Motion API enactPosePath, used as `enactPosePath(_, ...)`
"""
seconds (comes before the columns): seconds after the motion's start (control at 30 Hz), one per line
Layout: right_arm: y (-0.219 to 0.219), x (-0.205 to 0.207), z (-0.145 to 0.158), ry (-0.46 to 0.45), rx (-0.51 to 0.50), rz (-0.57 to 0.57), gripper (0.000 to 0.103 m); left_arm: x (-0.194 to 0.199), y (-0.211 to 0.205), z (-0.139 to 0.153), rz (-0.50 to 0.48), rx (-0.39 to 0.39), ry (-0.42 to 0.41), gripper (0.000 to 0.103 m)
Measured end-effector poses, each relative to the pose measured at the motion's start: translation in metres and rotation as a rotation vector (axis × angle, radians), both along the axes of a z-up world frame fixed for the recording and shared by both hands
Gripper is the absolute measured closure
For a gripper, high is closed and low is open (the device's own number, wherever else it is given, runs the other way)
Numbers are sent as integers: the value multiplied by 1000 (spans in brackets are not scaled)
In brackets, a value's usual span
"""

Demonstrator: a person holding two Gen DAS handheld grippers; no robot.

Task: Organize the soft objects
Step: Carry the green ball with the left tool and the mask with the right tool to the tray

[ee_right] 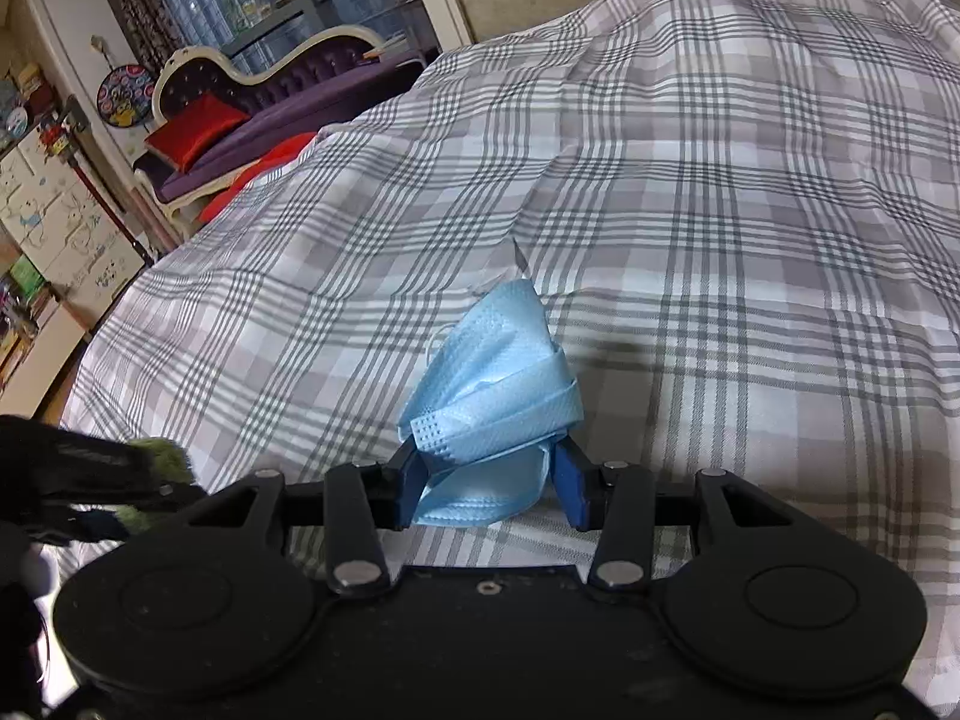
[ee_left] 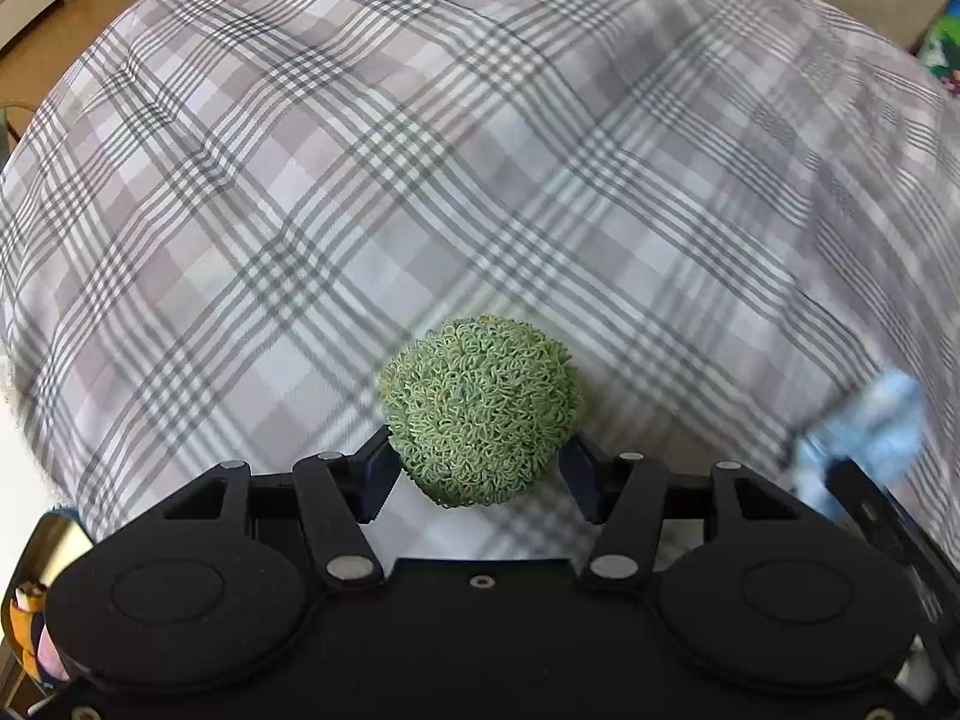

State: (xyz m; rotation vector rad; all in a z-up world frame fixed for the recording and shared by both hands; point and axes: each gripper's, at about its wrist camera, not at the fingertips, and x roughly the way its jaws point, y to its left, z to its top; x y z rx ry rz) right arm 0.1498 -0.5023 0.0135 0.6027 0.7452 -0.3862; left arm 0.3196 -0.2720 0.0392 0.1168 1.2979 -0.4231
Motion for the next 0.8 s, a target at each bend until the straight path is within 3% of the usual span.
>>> enactPosePath(0.17, 2, 1, -4, 11, 4, 9, 58, -34, 25, 24, -46, -57, 26, 48)
enactPosePath(0.43, 9, 3, -7, 21, -8, 38, 58, -87, 89, 48, -55, -69, 27, 48)
enactPosePath(0.8, 16, 3, -5, 5, -62, 42, 58, -132, 204, 19, 91, -30, 61, 48)
